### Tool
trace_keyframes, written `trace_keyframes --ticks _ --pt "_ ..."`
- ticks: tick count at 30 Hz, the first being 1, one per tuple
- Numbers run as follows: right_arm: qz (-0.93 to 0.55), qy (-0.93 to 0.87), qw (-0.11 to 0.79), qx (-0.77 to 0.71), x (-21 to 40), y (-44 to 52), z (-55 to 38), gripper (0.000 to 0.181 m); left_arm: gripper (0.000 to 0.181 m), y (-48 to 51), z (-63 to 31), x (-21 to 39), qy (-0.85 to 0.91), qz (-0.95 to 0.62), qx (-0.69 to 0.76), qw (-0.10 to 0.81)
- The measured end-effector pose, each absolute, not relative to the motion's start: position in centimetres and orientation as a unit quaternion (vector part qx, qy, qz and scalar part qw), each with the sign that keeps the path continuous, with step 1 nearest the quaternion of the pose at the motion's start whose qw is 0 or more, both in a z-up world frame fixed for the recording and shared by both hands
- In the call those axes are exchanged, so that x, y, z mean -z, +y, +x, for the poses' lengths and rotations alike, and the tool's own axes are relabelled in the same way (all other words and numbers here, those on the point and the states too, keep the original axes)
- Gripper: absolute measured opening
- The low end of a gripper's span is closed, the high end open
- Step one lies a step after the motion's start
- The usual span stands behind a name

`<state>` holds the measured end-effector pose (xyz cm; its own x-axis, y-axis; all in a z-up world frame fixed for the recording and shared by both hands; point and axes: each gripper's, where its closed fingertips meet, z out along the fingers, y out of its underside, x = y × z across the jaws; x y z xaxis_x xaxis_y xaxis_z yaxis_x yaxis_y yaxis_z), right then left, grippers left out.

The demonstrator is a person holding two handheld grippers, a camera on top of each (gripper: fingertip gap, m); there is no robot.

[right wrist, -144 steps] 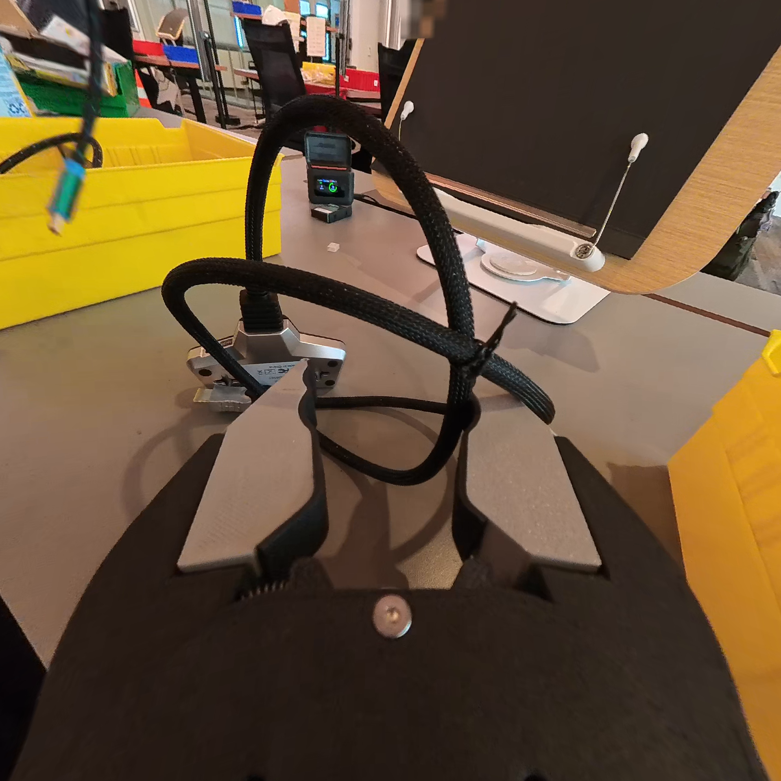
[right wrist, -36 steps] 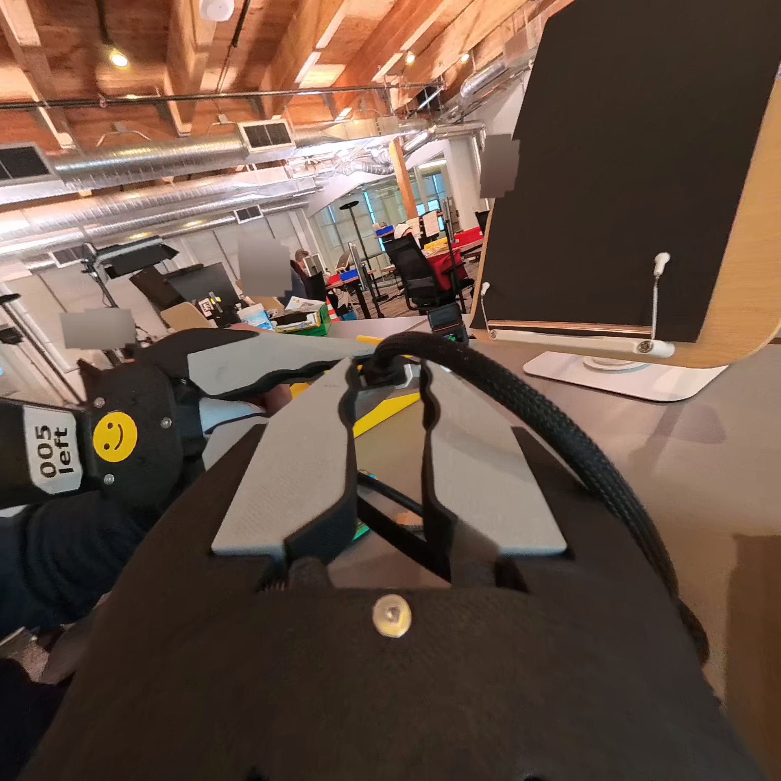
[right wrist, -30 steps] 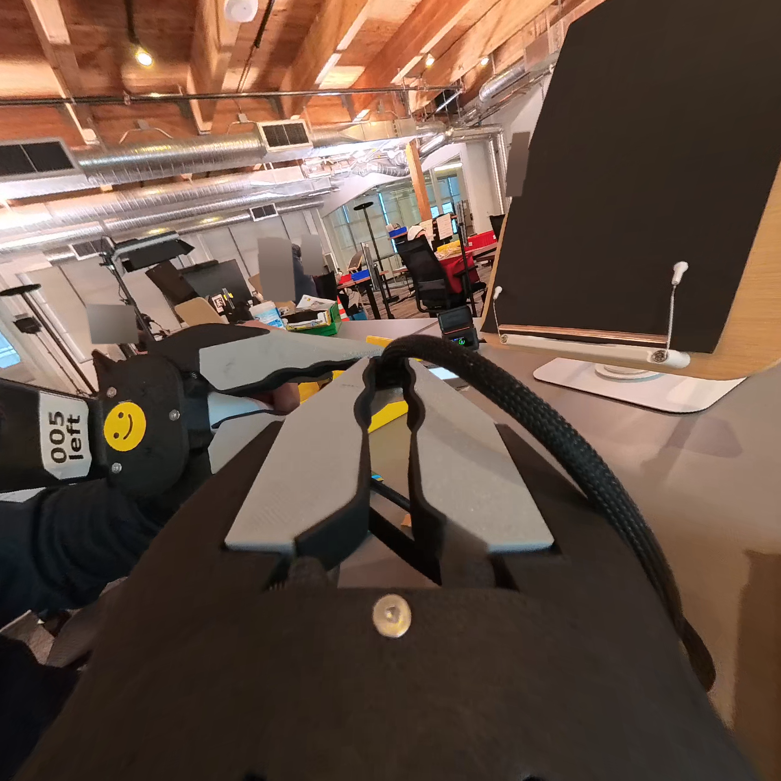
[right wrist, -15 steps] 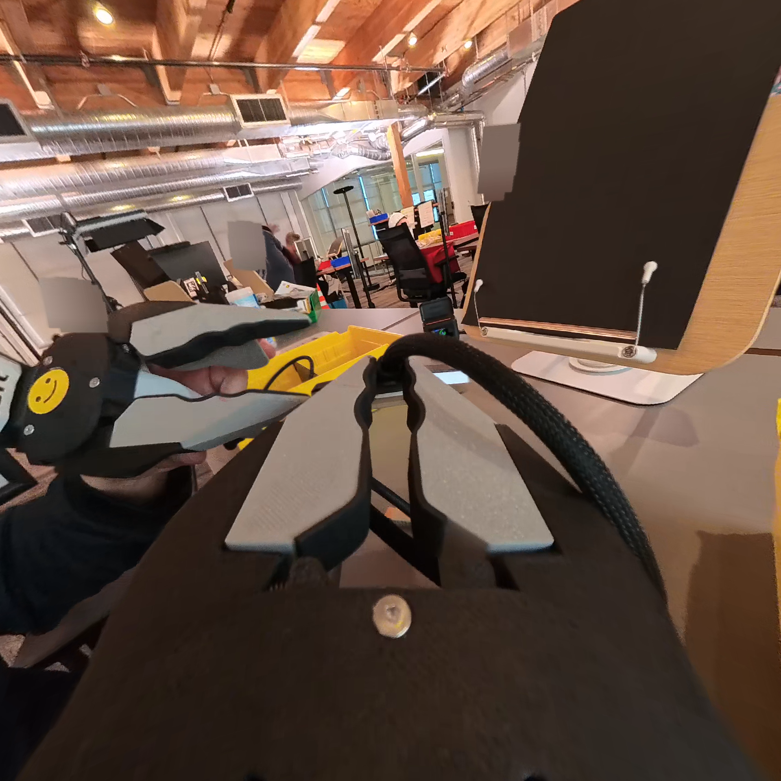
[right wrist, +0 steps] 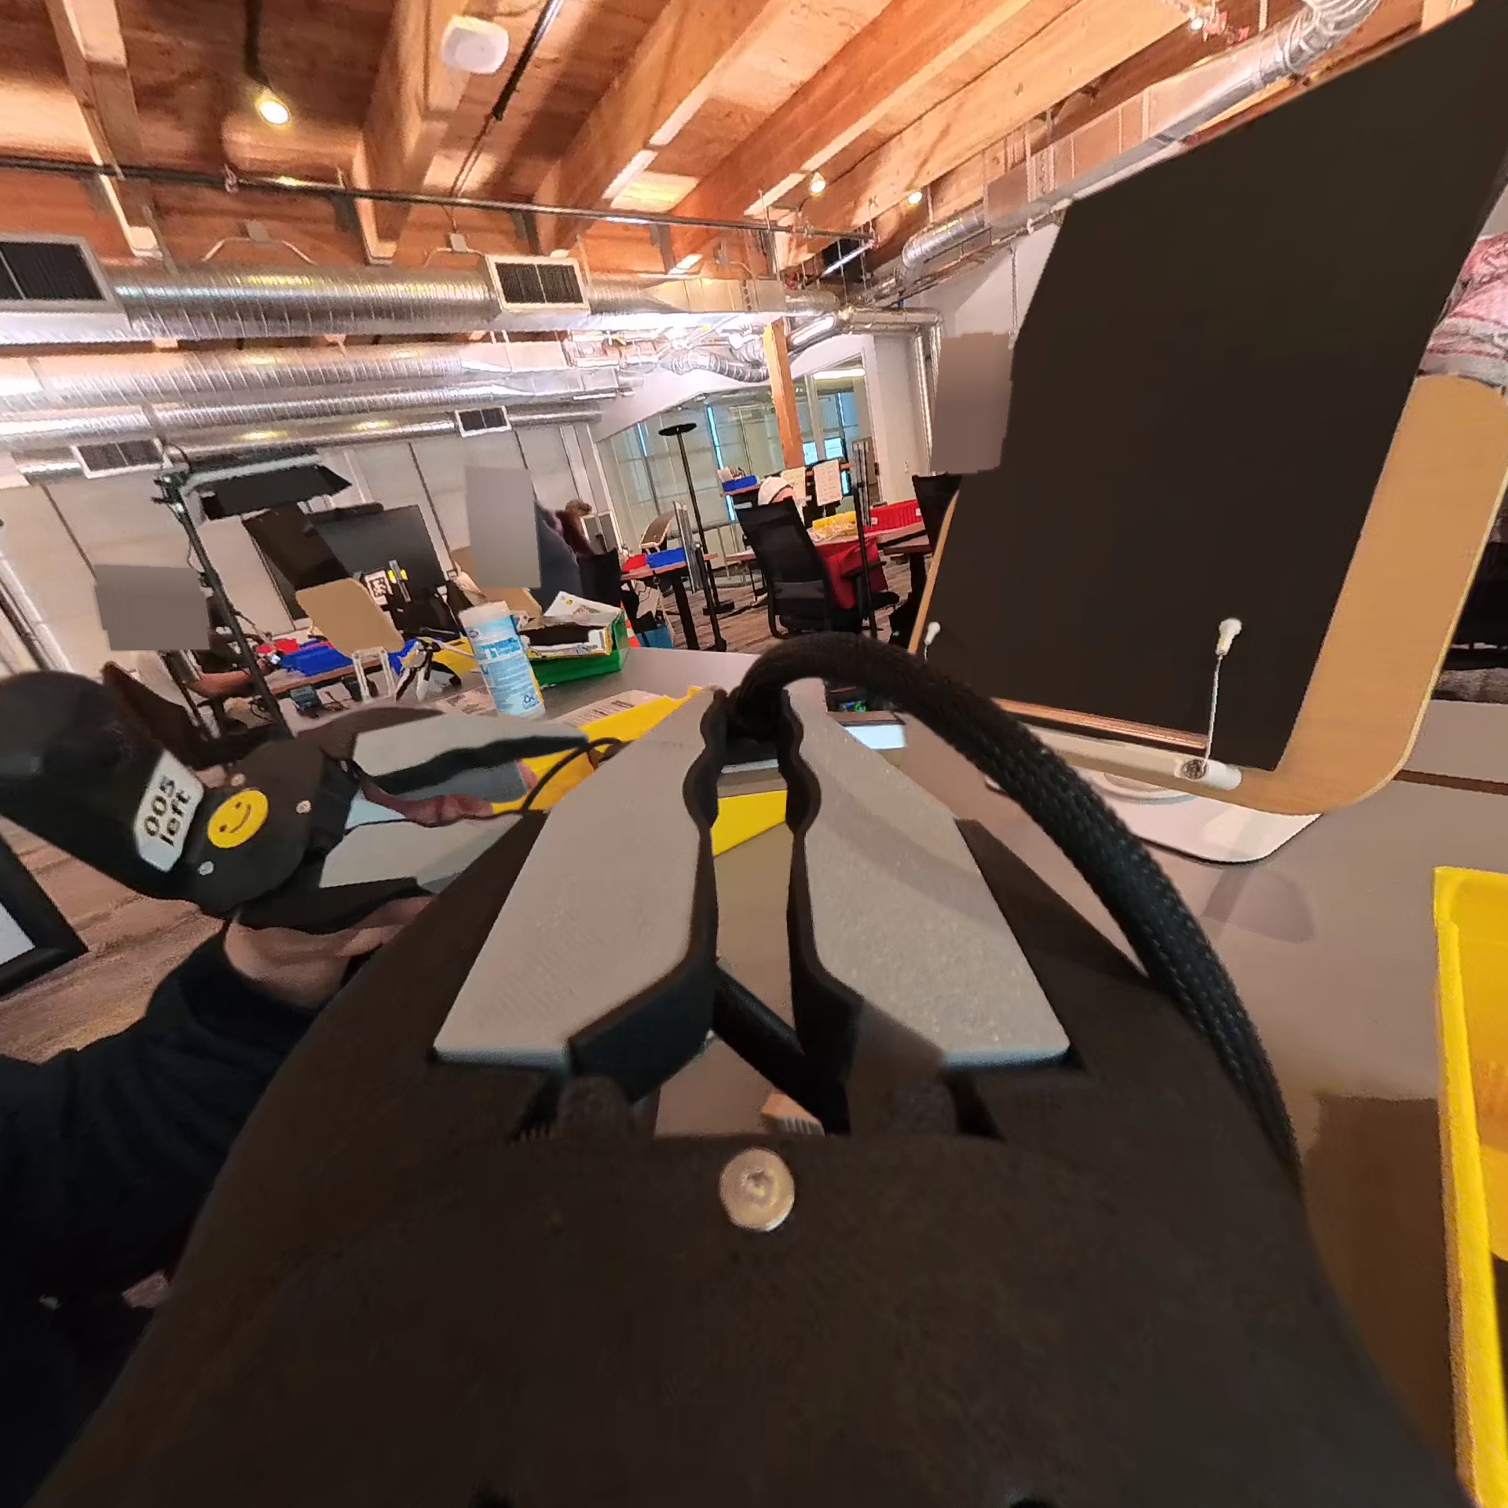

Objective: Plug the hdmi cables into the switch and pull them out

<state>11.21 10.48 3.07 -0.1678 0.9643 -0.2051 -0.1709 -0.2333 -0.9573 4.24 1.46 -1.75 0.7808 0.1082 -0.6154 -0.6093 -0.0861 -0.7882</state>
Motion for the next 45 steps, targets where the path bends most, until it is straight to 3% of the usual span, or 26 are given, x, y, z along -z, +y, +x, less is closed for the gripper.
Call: trace_keyframes --ticks 29,45 --pt "-0.431 -0.451 0.47 -0.625 -5.1 7.8 12.8 0.009 0.033 1.2 3.7 2.6 0.2 -0.683 -0.303 0.634" --pt "-0.383 -0.497 0.421 -0.655 -5.9 3.2 13.4 0.009 0.038 1.4 7.6 1.9 0.25 -0.632 -0.313 0.664"
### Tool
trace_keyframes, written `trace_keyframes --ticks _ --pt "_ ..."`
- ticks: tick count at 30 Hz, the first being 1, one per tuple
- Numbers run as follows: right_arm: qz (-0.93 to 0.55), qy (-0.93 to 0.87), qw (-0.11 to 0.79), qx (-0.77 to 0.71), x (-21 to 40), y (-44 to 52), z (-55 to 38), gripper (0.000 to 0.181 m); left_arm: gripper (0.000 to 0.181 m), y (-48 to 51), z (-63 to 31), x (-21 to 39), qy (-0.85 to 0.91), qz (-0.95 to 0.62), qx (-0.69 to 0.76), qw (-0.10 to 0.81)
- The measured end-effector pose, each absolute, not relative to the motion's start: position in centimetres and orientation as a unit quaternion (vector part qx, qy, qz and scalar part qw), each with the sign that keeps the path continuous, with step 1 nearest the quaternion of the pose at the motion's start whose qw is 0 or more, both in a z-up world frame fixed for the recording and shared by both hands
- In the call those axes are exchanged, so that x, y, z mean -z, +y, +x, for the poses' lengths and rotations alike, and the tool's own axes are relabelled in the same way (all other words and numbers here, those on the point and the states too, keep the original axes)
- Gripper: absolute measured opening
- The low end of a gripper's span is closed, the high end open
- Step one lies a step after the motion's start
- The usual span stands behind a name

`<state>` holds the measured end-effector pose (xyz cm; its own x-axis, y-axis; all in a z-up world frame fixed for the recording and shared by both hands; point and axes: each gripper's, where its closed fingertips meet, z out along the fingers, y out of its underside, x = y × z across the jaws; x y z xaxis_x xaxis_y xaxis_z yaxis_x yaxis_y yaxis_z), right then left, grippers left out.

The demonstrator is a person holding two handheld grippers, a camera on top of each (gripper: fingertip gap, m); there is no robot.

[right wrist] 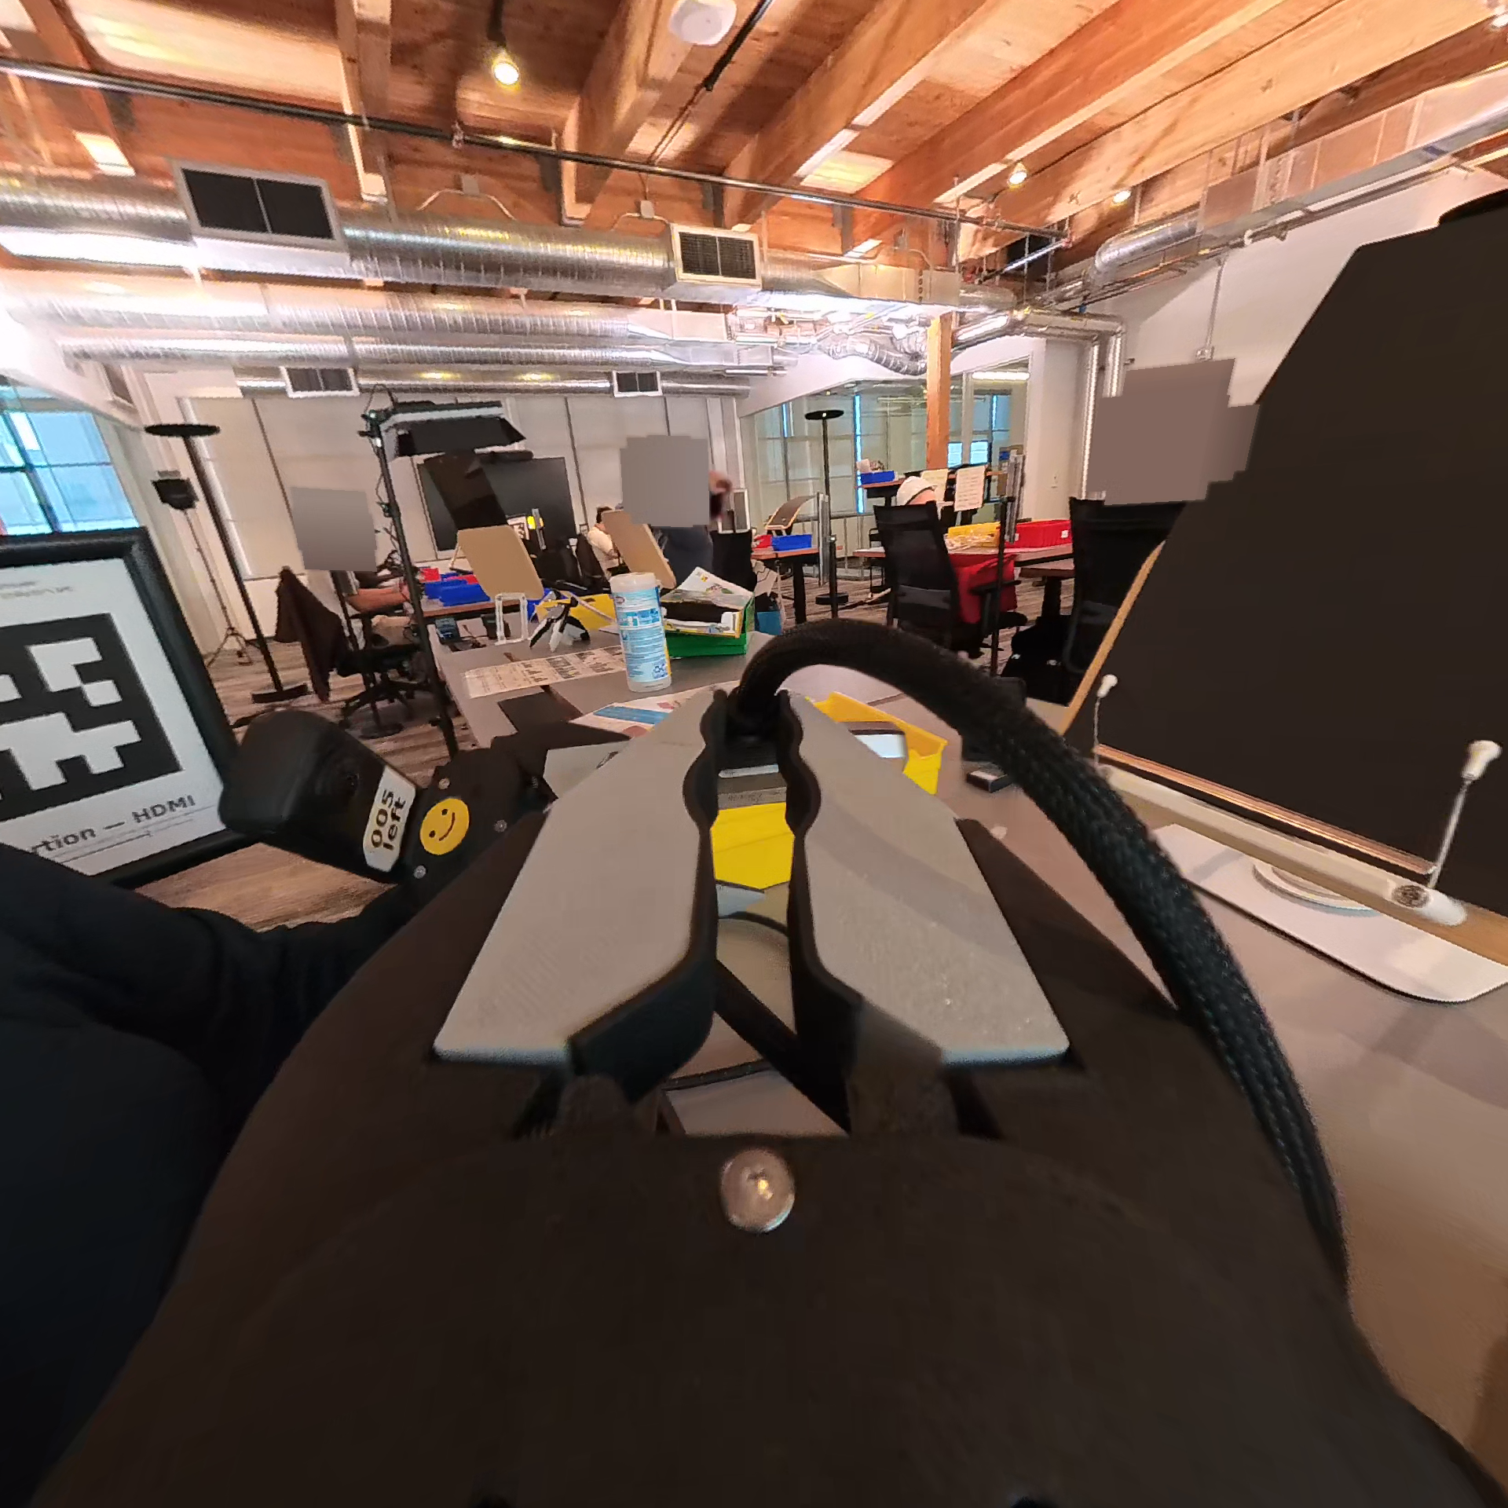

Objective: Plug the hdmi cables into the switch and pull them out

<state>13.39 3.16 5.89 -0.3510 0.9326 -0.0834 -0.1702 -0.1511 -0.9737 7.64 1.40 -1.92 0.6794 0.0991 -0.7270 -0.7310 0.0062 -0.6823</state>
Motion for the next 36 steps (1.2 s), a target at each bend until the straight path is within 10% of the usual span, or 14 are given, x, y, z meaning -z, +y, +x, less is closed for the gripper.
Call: trace_keyframes --ticks 36 --pt "-0.374 -0.545 0.38 -0.647 -4.6 1.2 12.7 0.009 0.02 0.3 8.4 -0.3 0.27 -0.566 -0.369 0.686"
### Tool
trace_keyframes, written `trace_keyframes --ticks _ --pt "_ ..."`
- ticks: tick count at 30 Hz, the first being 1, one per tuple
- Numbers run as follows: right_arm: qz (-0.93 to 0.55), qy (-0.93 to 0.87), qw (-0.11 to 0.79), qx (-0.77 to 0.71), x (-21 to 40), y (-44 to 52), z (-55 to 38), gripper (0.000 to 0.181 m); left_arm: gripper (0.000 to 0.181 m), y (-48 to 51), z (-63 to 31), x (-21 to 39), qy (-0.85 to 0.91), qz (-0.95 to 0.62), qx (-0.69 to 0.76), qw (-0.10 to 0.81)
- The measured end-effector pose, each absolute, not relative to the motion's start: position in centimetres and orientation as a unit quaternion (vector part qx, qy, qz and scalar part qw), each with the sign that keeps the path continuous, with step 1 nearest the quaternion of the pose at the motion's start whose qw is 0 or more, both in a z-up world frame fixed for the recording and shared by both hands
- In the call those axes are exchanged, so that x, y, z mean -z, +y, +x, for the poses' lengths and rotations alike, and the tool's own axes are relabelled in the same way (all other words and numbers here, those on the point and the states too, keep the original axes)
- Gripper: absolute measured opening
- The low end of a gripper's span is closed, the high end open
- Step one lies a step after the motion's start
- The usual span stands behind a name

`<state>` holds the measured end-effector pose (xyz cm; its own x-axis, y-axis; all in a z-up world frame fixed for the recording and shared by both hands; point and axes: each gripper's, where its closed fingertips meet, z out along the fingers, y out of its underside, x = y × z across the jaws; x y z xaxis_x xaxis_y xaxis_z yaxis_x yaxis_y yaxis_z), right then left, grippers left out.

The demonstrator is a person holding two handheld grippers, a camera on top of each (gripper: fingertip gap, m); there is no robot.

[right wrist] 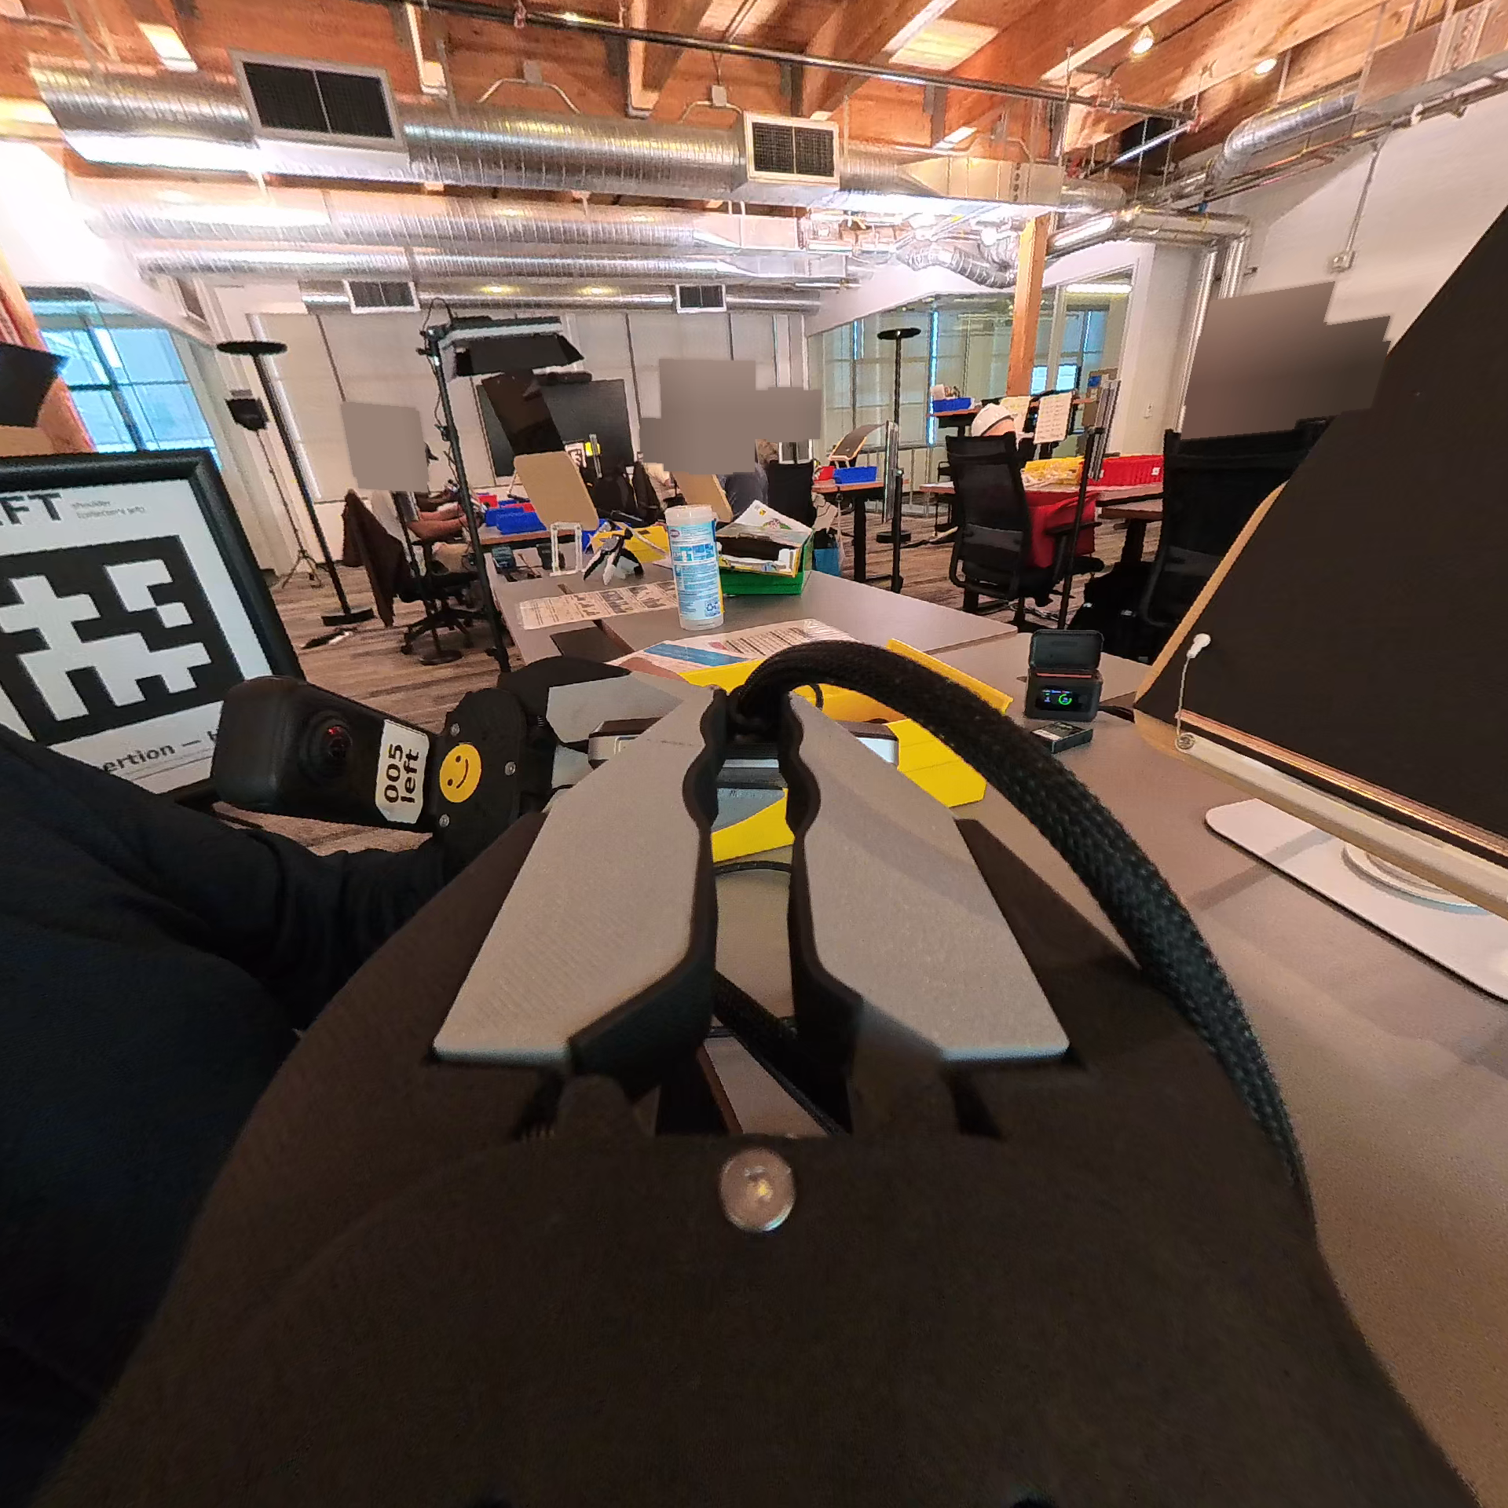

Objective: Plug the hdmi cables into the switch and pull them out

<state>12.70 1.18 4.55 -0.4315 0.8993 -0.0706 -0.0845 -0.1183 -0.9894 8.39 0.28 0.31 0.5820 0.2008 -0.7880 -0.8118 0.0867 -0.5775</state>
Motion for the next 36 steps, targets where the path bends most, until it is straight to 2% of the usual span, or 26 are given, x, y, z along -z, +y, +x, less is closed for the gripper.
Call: trace_keyframes --ticks 21,29,36 --pt "-0.4 -0.544 0.346 -0.651 -3.6 1.8 12.4 0.01 0.02 0.4 7.9 0.1 0.272 -0.577 -0.38 0.669" --pt "-0.394 -0.554 0.328 -0.656 -4.5 2.3 14.4 0.018 0.02 0.3 6.2 -0.3 0.251 -0.589 -0.389 0.662" --pt "-0.402 -0.646 0.325 -0.562 -2.3 0.1 15.2 0.035 0.02 1.1 6.2 1.3 0.263 -0.613 -0.382 0.639"
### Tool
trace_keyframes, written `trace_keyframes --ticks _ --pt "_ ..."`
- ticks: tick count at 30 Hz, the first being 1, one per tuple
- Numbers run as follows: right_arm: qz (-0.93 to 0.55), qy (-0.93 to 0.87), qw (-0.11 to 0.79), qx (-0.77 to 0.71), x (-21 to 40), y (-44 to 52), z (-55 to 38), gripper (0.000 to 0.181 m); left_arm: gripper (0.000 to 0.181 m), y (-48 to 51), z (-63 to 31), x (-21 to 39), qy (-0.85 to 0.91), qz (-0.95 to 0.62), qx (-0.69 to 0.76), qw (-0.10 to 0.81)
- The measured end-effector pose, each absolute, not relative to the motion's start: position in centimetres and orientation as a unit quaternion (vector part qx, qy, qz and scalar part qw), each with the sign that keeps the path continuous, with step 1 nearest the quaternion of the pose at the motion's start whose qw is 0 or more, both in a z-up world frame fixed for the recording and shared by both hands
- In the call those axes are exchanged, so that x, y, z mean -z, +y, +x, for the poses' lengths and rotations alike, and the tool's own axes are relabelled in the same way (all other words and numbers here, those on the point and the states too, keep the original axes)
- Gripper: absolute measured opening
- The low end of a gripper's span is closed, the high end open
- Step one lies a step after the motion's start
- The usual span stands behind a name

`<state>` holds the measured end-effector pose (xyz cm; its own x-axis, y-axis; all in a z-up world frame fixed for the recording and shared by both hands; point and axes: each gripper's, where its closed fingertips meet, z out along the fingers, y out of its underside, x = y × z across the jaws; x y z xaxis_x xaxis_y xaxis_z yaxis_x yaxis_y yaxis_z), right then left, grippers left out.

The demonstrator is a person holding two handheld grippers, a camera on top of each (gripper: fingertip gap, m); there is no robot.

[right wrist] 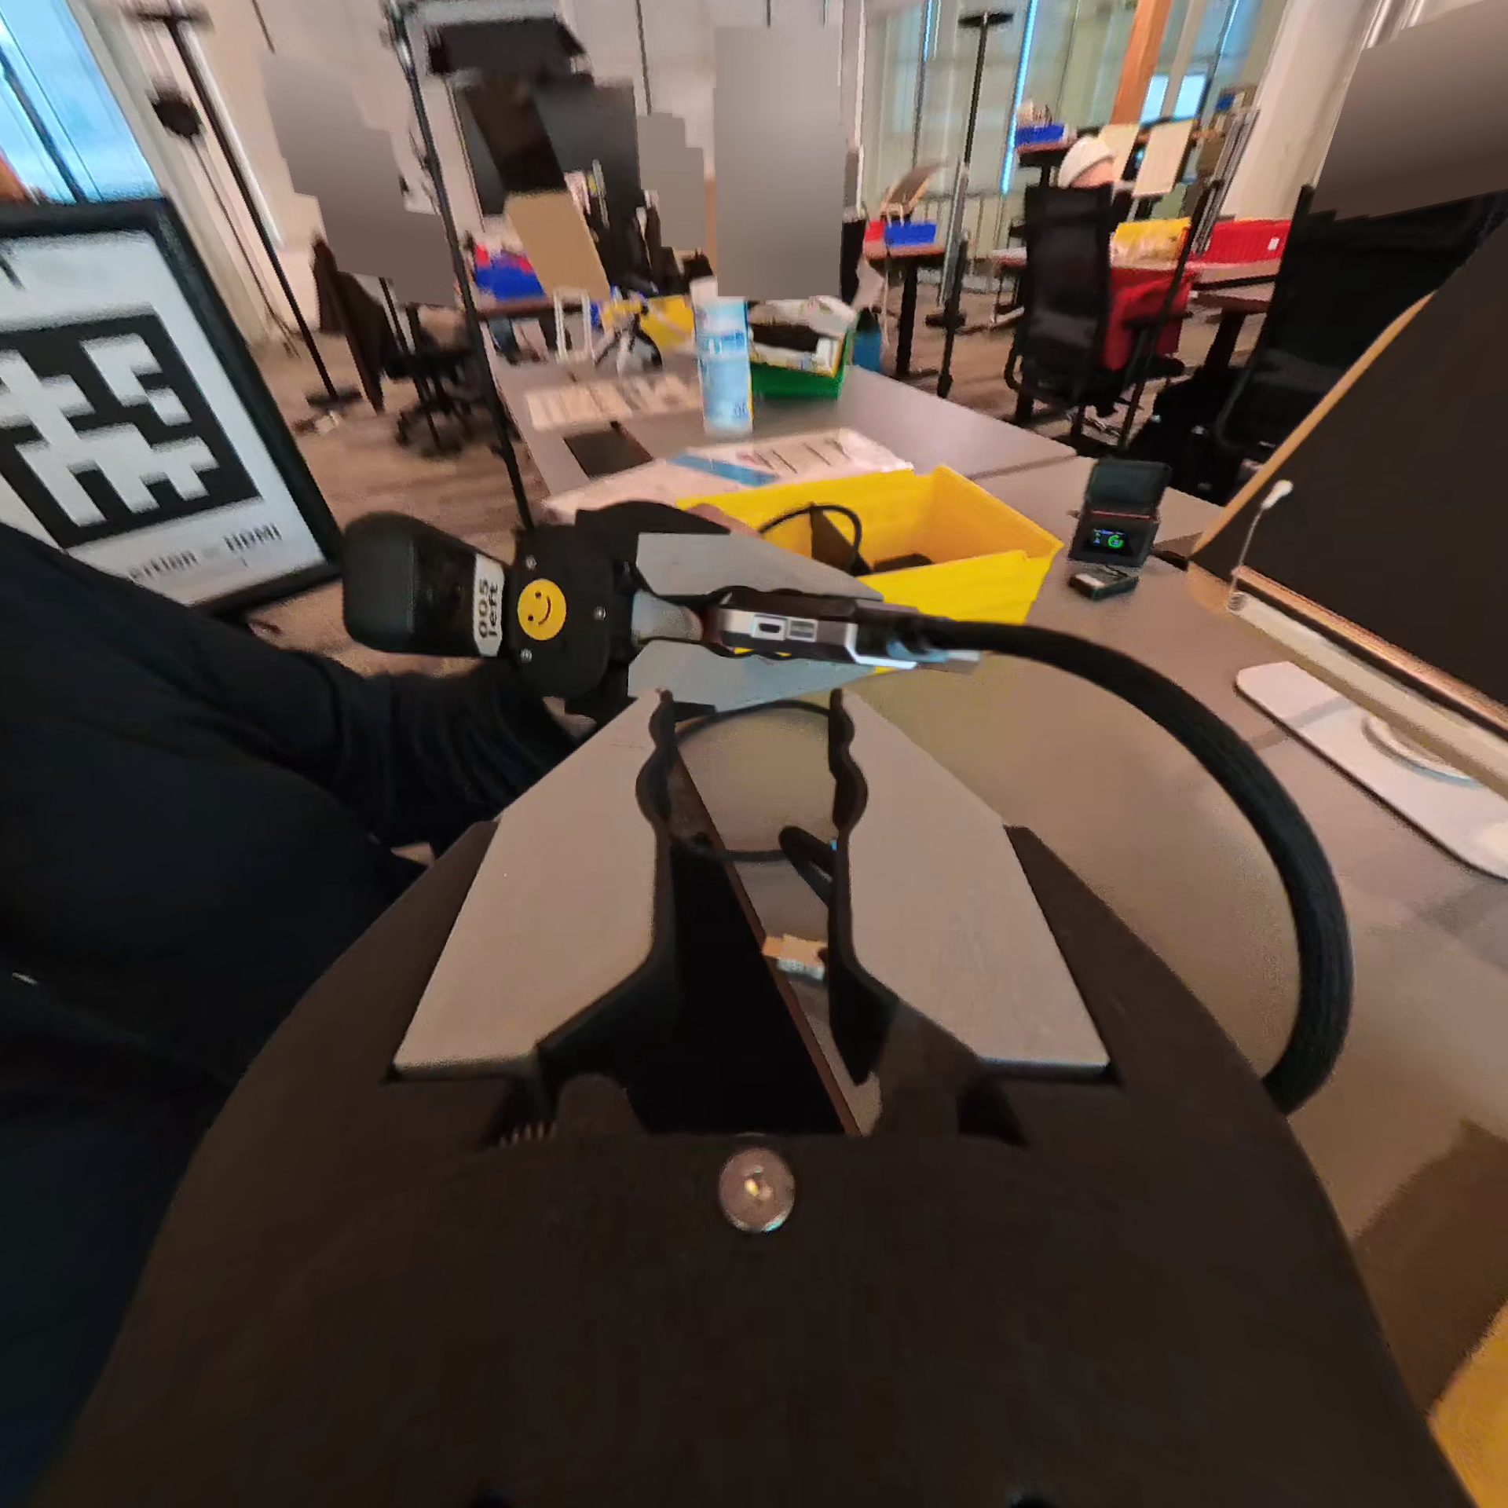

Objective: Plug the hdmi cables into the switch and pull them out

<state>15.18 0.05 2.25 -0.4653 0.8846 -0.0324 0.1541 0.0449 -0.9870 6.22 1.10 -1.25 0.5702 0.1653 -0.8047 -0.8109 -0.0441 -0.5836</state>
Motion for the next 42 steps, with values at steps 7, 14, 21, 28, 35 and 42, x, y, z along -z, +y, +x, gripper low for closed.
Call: trace_keyframes --ticks 7,14,21,28,35,42 --pt "-0.379 -0.69 0.402 -0.468 -1.4 -1.6 14.7 0.037 0.02 1.7 6.9 2.4 0.281 -0.616 -0.391 0.623" --pt "-0.338 -0.722 0.474 -0.374 -0.3 -1.7 13.7 0.044 0.02 2.4 8.1 4.2 0.318 -0.628 -0.381 0.599" --pt "-0.284 -0.758 0.534 -0.244 1.8 -1.0 12.9 0.045 0.02 2.9 8.7 6.3 0.349 -0.651 -0.365 0.566" --pt "-0.246 -0.781 0.54 -0.194 3.6 -0.9 12.4 0.046 0.02 3.1 9.1 7.1 0.36 -0.657 -0.357 0.557" --pt "-0.22 -0.801 0.535 -0.153 5.2 -0.8 12.2 0.044 0.019 3.1 9.4 7.2 0.363 -0.657 -0.354 0.558" --pt "-0.218 -0.808 0.537 -0.109 6.3 0.1 11.6 0.041 0.02 3.1 9.8 7.3 0.368 -0.653 -0.353 0.56"
